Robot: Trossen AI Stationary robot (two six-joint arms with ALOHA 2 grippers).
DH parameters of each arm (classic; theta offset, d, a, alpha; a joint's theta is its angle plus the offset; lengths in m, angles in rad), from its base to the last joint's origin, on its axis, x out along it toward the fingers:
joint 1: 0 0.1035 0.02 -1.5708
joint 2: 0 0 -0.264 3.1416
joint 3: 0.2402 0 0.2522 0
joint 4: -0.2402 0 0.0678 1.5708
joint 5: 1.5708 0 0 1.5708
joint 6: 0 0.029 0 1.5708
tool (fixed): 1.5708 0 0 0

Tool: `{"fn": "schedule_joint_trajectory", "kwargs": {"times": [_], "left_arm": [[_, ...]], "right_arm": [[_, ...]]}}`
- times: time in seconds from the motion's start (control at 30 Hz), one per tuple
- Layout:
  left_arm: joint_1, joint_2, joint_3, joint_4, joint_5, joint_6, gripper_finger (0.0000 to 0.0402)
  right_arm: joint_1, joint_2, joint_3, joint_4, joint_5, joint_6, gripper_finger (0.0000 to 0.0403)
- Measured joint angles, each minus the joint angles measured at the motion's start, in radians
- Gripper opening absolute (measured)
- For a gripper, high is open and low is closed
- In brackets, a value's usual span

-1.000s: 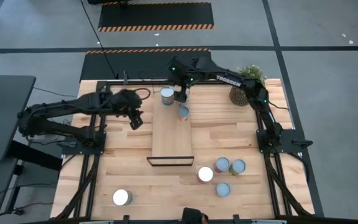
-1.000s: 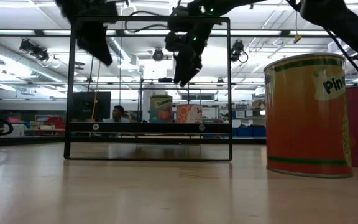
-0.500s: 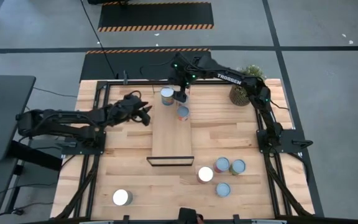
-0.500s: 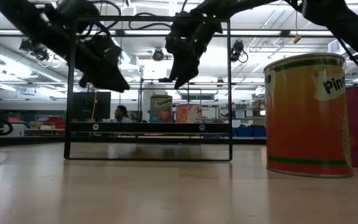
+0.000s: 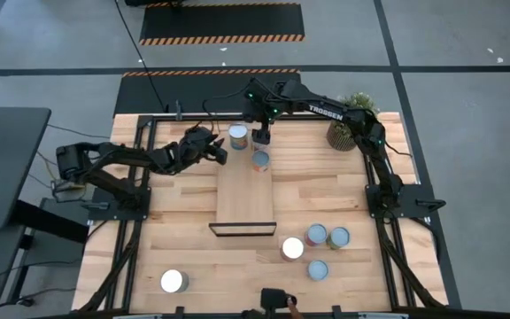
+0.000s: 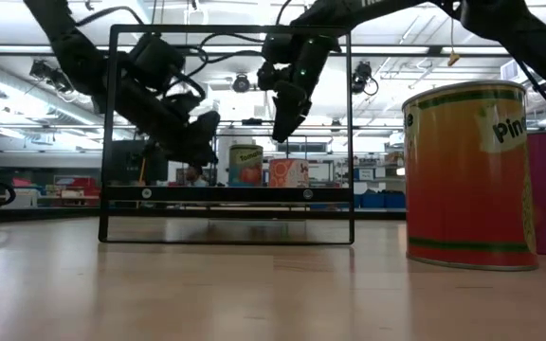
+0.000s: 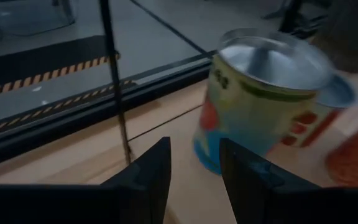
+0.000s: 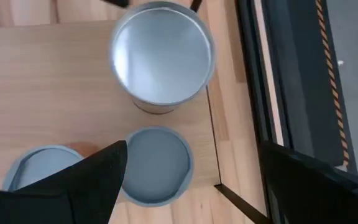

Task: Pick and place cans onto a shelf
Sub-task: Put the blue can on the shelf

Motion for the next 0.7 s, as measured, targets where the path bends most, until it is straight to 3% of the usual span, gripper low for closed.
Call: {"fn": "schedule_joint_trajectory", "kwargs": {"times": [0.1,0.23,0.4,0.7], "left_arm": [[0.008,0.041,0.036,0.004,-0.006,0.004,0.0142],[0.008,0.079,0.071,0.006,-0.021,0.034,0.0142],[0.020,0.117,0.095,0.016,-0.044,0.033,0.0142],[0.019,0.122,0.097,0.016,-0.075,0.041,0.0142]], "right_arm": [[-0.002,0.000,0.000,0.002,-0.096,-0.016,0.0373],[0.000,0.004,0.000,0.024,-0.115,-0.021,0.0373],[-0.001,0.013,-0.020,0.046,-0.215,-0.036,0.0373],[0.011,0.014,-0.097,0.056,-0.161,-0.068,0.0373]]}}
